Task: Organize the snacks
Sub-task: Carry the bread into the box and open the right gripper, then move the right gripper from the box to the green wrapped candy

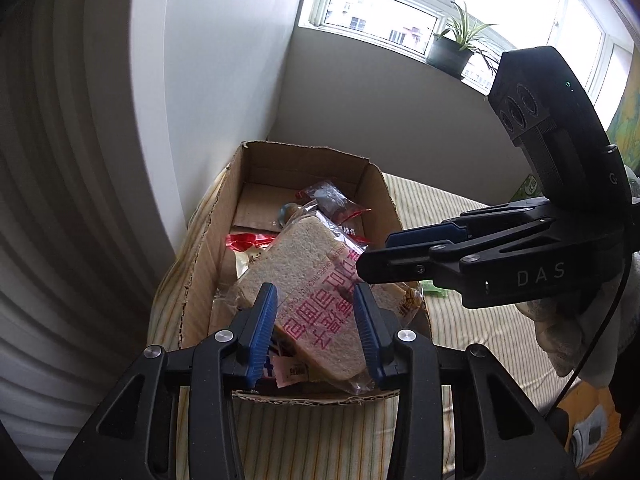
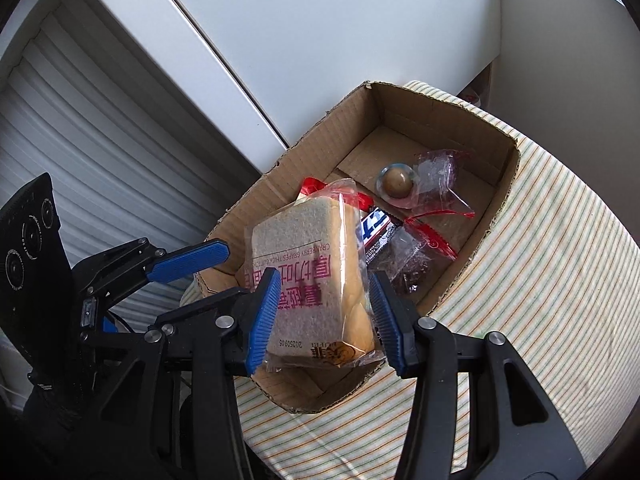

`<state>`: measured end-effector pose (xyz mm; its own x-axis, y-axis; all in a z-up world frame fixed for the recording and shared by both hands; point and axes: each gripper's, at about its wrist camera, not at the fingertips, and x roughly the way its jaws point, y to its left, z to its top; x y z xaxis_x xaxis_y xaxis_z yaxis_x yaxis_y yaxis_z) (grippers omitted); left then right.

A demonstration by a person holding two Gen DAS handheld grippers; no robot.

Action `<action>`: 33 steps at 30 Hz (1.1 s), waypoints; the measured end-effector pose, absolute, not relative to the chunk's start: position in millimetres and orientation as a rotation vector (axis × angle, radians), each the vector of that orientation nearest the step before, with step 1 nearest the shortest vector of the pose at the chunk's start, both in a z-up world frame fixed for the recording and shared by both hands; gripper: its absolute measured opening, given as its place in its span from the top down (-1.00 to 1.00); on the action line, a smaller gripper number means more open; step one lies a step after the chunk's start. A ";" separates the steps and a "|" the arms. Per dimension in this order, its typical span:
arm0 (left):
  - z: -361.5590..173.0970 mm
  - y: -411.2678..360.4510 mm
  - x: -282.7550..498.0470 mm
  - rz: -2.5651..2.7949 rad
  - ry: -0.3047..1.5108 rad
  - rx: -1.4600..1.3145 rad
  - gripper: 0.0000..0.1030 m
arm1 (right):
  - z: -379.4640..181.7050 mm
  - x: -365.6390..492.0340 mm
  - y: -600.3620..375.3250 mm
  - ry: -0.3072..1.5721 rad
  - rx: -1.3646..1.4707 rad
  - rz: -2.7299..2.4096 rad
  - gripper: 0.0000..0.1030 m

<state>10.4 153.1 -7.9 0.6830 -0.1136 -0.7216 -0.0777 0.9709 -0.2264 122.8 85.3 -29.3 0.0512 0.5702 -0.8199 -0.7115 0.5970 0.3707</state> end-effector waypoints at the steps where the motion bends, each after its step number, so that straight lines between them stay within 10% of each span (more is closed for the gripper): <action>1: -7.7 153.5 10.3 -0.021 0.819 -0.248 0.26 | -27.4 123.2 82.2 1.158 -0.143 0.979 0.04; 33: -12.5 -1.2 4.2 -0.267 0.848 -0.170 0.26 | 9.7 119.2 -232.8 0.962 0.089 0.581 -0.36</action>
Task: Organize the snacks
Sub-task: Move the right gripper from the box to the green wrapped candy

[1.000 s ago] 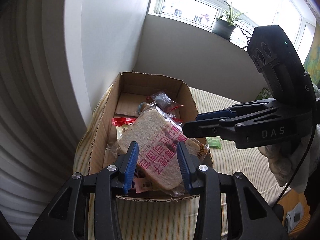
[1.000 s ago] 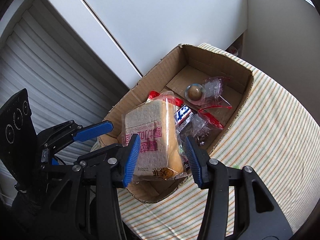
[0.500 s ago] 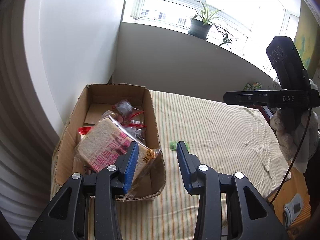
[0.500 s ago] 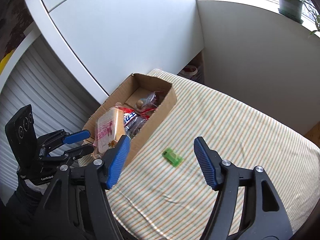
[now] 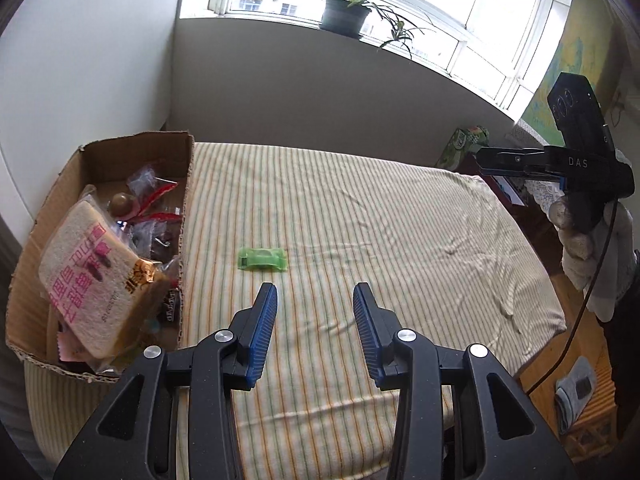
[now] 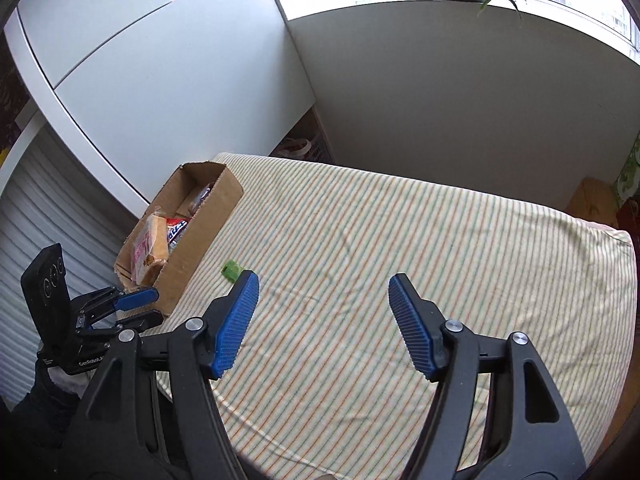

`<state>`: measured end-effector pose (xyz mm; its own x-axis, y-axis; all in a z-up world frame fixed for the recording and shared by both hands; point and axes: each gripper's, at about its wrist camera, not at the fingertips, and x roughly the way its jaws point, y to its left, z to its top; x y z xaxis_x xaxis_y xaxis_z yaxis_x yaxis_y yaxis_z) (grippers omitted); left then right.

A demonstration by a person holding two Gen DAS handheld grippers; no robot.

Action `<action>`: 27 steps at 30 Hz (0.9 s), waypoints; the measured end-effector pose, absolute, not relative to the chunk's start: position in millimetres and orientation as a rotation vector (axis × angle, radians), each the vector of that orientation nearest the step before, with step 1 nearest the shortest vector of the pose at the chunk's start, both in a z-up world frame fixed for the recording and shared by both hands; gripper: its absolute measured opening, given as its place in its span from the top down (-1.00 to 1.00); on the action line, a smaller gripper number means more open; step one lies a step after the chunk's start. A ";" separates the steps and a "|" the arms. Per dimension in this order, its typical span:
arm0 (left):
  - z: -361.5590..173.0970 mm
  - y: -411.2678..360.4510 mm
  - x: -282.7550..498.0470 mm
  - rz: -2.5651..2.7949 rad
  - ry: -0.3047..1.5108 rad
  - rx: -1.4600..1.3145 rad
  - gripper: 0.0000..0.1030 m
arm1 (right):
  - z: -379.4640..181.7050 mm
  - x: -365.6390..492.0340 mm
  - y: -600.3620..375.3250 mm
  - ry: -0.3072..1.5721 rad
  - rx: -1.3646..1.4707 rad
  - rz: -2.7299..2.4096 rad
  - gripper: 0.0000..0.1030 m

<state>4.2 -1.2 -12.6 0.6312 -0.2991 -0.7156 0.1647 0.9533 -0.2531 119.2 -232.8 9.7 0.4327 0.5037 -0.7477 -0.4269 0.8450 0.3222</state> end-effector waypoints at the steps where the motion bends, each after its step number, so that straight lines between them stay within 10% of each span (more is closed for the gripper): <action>1: -16.1 -4.4 4.2 -0.262 0.849 -0.163 0.26 | 7.6 115.5 -241.3 0.955 0.097 0.570 -0.36; 17: -56.6 -20.4 19.0 -0.213 0.897 -0.210 0.26 | -50.4 124.2 -165.9 1.015 0.006 0.827 -0.35; 27: -62.8 -16.1 34.1 -0.190 0.910 -0.230 0.26 | -88.7 147.8 -69.8 1.091 -0.210 0.964 0.04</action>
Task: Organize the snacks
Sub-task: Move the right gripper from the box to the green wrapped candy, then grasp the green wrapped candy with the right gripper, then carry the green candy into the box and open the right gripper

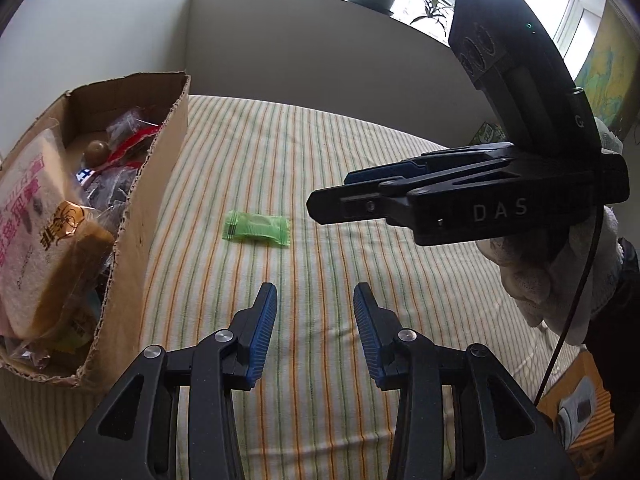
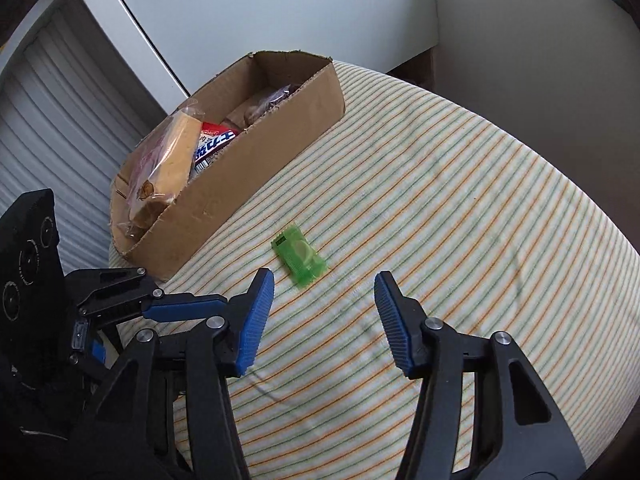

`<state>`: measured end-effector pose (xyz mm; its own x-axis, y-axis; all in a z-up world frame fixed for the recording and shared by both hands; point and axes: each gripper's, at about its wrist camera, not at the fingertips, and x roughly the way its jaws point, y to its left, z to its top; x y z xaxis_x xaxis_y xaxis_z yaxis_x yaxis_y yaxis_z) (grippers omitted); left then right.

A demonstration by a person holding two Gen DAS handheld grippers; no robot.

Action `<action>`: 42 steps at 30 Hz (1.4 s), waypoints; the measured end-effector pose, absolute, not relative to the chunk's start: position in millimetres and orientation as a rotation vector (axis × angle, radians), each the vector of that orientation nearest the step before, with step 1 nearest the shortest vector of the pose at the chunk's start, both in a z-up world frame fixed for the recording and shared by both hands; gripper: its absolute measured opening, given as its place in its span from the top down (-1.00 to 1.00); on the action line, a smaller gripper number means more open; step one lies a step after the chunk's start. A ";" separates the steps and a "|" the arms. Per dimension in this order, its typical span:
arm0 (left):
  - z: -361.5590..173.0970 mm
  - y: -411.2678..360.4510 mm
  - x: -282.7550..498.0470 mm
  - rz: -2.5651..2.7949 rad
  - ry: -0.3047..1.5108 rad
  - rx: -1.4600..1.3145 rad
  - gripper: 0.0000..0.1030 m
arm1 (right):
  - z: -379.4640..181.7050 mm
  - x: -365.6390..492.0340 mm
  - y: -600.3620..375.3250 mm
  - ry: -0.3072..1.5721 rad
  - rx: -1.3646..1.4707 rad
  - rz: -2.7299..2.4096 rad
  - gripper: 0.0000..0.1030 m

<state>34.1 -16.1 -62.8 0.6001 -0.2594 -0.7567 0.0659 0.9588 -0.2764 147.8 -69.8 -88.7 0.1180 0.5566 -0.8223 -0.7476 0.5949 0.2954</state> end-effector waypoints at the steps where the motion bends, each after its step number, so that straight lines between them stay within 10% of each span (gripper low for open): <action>1: -63.9 -15.8 36.0 -0.190 0.914 -0.229 0.26 | -92.8 149.4 -64.1 1.100 -0.220 0.973 0.08; 42: -63.5 -5.9 -11.0 -0.185 0.894 -0.139 0.26 | -84.9 102.4 -32.4 1.018 -0.400 0.880 0.57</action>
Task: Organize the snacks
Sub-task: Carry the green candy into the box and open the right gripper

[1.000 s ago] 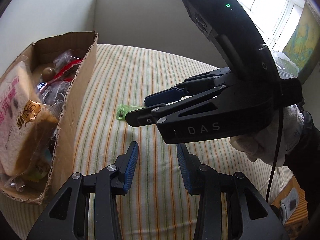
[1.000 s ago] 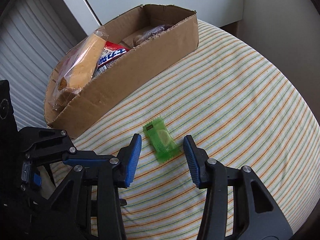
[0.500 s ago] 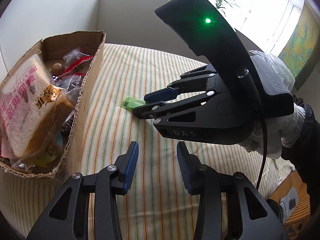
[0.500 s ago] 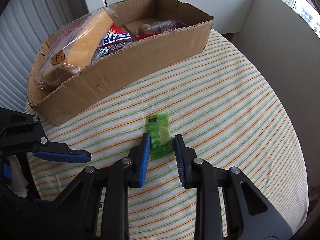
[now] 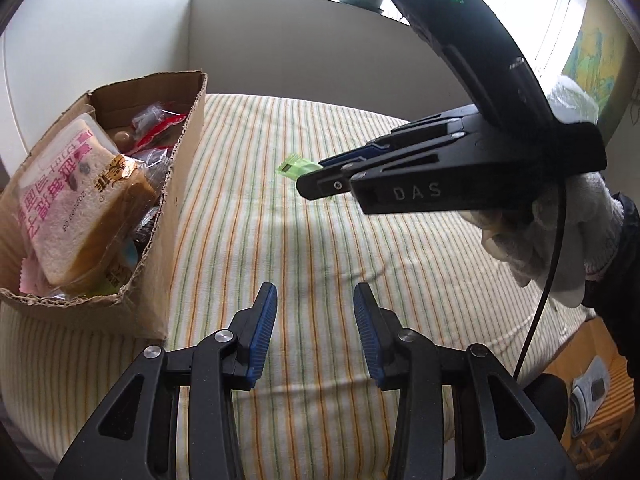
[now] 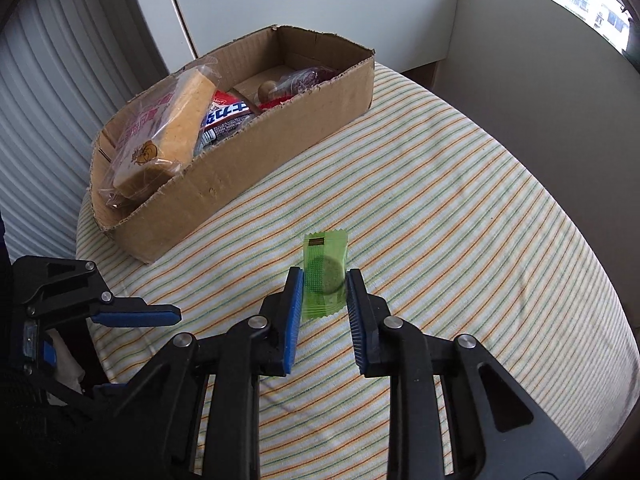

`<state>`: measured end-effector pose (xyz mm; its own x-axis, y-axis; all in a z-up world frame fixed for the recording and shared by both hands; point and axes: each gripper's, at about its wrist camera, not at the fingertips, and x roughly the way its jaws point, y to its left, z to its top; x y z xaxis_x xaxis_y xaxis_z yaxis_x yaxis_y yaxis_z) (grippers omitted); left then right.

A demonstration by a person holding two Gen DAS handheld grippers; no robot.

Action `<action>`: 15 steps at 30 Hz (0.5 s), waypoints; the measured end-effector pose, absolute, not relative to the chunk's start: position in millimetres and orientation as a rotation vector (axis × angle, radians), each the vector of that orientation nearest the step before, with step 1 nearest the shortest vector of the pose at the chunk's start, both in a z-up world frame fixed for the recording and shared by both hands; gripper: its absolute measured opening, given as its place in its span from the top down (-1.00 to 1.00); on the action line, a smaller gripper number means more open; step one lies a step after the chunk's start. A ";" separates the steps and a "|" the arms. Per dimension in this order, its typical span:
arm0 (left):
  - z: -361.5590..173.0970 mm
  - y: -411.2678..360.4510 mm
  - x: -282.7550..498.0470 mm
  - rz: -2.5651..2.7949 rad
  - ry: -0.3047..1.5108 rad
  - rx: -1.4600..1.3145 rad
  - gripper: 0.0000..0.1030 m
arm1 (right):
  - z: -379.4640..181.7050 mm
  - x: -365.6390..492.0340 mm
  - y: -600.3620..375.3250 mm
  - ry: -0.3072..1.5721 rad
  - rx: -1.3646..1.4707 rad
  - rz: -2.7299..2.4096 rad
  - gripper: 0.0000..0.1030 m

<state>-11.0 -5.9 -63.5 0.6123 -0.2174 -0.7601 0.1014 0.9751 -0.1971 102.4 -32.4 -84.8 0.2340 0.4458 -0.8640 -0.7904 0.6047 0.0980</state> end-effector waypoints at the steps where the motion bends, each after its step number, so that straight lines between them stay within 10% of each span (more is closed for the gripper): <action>1: -63.1 -7.7 -13.4 -0.174 0.889 -0.101 0.26 | -79.6 101.5 -34.6 1.012 -0.391 0.875 0.57; 15: -54.1 4.9 -57.9 -0.125 0.853 0.020 0.26 | -13.5 98.9 5.5 0.909 -0.309 0.900 0.57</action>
<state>-57.9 4.9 -54.1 0.6508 -0.1016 -0.7524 0.1177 0.9925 -0.0323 98.9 5.5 -13.5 0.2929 0.5405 -0.7887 -0.7832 0.6088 0.1264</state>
